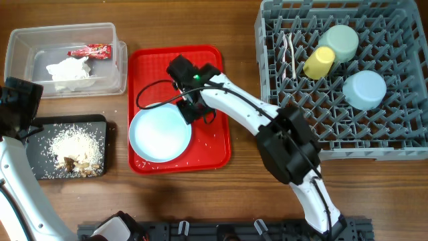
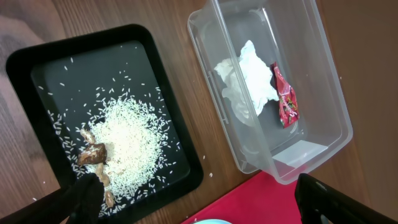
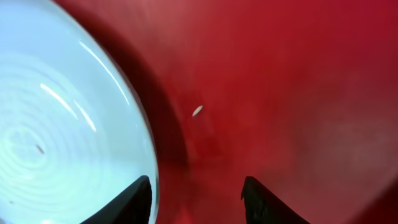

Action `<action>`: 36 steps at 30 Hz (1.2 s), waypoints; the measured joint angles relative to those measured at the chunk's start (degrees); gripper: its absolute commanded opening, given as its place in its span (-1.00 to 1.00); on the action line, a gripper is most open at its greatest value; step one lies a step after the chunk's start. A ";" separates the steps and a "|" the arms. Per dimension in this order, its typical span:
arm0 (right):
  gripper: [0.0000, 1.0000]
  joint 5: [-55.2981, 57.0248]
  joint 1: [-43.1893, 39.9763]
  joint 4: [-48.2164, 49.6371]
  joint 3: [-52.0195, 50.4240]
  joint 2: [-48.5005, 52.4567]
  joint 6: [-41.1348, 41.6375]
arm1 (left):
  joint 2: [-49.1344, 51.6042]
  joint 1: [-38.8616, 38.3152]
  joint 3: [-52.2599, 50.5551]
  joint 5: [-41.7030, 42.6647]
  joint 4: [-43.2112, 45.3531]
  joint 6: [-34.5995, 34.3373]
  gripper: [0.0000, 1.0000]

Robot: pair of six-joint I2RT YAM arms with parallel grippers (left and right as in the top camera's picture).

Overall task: Sort waste into correct bins and load items into the dishwasher rack
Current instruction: 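Lower the right gripper onto the light blue plate rim and grasp it, then lift the blue plate and carry it right to the rack's left edge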

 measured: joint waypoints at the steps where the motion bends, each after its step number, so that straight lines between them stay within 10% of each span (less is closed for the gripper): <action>1: -0.02 -1.16 0.00 -0.55 0.00 0.76 -0.98 | 0.00 0.00 0.00 0.02 0.00 0.00 1.00; 14: -0.91 -2.19 0.31 2.05 -1.22 1.31 1.29 | 0.00 0.00 0.00 0.02 0.00 0.00 1.00; 25: -0.92 2.10 -2.51 -1.70 0.24 -0.81 6.93 | 0.00 0.00 0.00 0.02 0.00 0.00 1.00; 36: -0.91 23.89 -23.12 -2.78 2.51 -24.92 8.44 | 0.00 0.00 0.00 0.02 0.00 0.00 1.00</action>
